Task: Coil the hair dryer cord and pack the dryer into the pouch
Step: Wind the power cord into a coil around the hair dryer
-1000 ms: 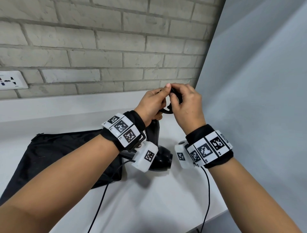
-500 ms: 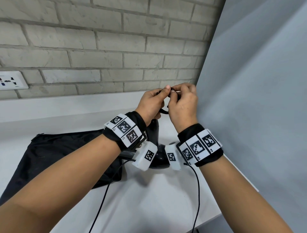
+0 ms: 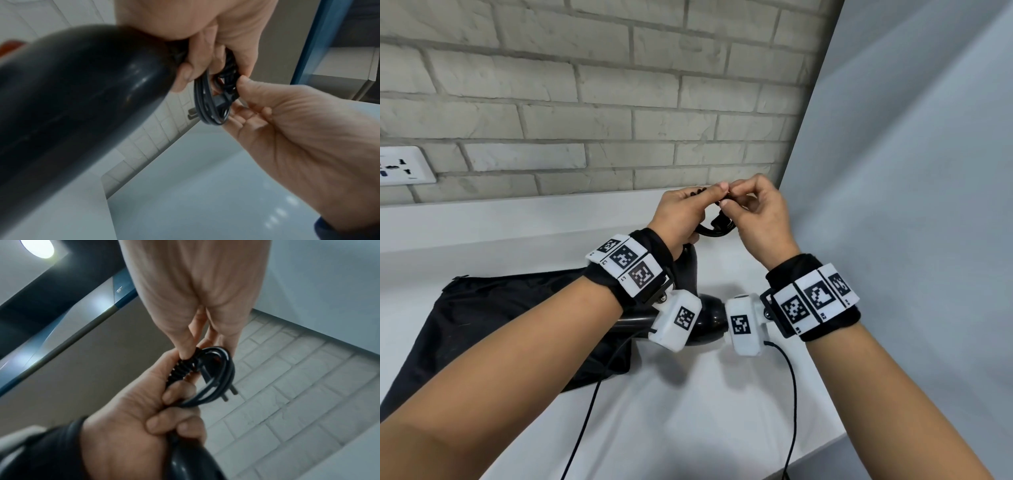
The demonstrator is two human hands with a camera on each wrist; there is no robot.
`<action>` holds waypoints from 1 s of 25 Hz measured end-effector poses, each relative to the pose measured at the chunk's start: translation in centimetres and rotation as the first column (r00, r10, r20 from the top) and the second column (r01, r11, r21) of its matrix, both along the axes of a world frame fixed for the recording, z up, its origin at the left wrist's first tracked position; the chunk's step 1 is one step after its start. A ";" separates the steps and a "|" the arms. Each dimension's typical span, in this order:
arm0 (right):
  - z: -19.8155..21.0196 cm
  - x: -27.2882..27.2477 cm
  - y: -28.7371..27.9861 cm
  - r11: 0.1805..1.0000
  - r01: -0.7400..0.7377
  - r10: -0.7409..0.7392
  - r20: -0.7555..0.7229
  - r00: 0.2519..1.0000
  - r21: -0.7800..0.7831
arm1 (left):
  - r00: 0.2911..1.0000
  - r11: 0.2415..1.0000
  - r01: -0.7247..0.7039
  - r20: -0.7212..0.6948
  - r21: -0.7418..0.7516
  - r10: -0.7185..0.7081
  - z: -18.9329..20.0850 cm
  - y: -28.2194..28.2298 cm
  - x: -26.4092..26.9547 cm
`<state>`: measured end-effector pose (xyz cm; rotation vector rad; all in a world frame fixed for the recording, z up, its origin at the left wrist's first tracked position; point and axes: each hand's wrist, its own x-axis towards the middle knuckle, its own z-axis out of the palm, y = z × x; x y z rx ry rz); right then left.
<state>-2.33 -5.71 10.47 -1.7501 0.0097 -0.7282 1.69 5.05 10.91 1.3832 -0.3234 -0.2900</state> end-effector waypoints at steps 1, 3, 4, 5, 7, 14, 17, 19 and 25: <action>-0.2 0.0 -0.2 1.000 -0.002 0.002 -0.014 1.000 -0.026 | 1.000 1.000 0.008 -0.006 -0.008 -0.008 0.1 0.1 0.0; -0.6 -0.1 -0.6 0.991 -0.083 0.074 -0.081 0.994 -0.106 | 1.000 0.999 0.026 -0.010 -0.027 -0.026 0.3 0.1 0.0; -0.7 -0.2 -0.7 0.982 -0.141 0.126 -0.124 0.984 -0.126 | 1.000 0.999 0.030 -0.009 -0.034 -0.030 0.4 0.2 -0.1; -0.7 -0.3 -0.8 0.976 -0.185 0.168 -0.144 0.975 -0.114 | 0.999 0.999 0.032 -0.008 -0.042 -0.033 0.5 0.3 -0.1; -0.5 -0.2 -0.8 0.985 -0.149 0.136 -0.134 0.982 -0.091 | 0.999 0.998 0.043 -0.003 -0.053 -0.043 0.5 0.3 -0.3; -1.2 -0.7 0.0 0.966 0.130 -0.132 0.004 0.991 -0.225 | 1.000 0.991 -0.009 -0.011 -0.131 0.008 -0.1 -0.4 -0.5; -2.6 -1.6 -0.3 0.967 0.119 -0.143 -0.094 0.985 -0.225 | 0.995 0.972 -0.081 -0.070 -0.219 0.067 0.1 0.1 0.4; -4.7 -2.3 -1.1 0.951 0.142 -0.207 -0.226 0.952 -0.273 | 0.988 0.947 -0.137 -0.113 -0.290 0.108 0.2 0.4 1.3; -11.0 -3.3 -2.1 0.974 0.118 -0.216 -0.652 0.726 -0.192 | 0.949 0.835 -0.300 -0.234 -0.462 0.212 0.3 1.1 3.8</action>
